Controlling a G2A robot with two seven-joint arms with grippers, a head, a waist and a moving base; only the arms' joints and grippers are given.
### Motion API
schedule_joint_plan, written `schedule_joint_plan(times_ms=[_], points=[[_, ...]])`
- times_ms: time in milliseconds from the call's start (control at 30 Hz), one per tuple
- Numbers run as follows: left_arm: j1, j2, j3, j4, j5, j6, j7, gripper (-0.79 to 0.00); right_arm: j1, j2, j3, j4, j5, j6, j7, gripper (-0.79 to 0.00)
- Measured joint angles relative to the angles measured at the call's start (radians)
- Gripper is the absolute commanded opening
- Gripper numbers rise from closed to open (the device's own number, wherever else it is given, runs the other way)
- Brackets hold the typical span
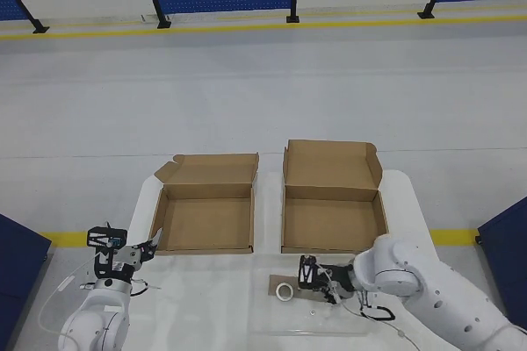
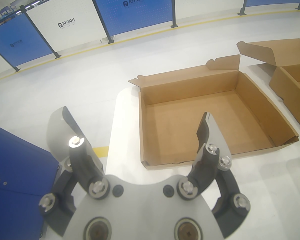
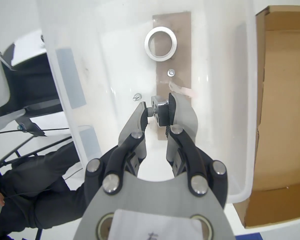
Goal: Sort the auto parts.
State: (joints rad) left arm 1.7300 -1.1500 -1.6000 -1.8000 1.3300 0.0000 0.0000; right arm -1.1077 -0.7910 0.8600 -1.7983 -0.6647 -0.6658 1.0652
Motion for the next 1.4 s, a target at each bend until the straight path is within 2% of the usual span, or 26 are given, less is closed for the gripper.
schedule_joint_plan(times_ms=[167,267,400,700,767,967,1133,1400], points=[[0.000,0.000,0.000,0.000,0.000,0.000,0.000,0.000,-0.081,0.048,0.153,0.069,0.205,-0.133,-0.058,-0.785],[0.000,0.000,0.000,0.000,0.000,0.000,0.000,0.000,-0.129,0.073,0.220,0.089,0.307,-0.168,-0.077,-0.785],[0.000,0.000,0.000,0.000,0.000,0.000,0.000,0.000,-0.172,0.099,0.253,0.096,0.420,-0.194,-0.105,-0.785],[0.000,0.000,0.000,0.000,0.000,0.000,0.000,0.000,-0.177,0.101,0.253,0.100,0.441,-0.192,-0.110,-0.785],[0.000,0.000,0.000,0.000,0.000,0.000,0.000,0.000,-0.184,0.099,0.247,0.112,0.485,-0.196,-0.139,-0.785],[0.000,0.000,0.000,0.000,0.000,0.000,0.000,0.000,-0.180,0.121,0.242,0.176,0.724,-0.271,-0.181,-0.785],[0.000,0.000,0.000,0.000,0.000,0.000,0.000,0.000,-0.186,0.166,0.201,0.184,0.925,-0.345,-0.258,-0.785],[0.000,0.000,0.000,0.000,0.000,0.000,0.000,0.000,-0.167,0.225,0.145,0.136,1.204,-0.346,-0.257,-0.785]])
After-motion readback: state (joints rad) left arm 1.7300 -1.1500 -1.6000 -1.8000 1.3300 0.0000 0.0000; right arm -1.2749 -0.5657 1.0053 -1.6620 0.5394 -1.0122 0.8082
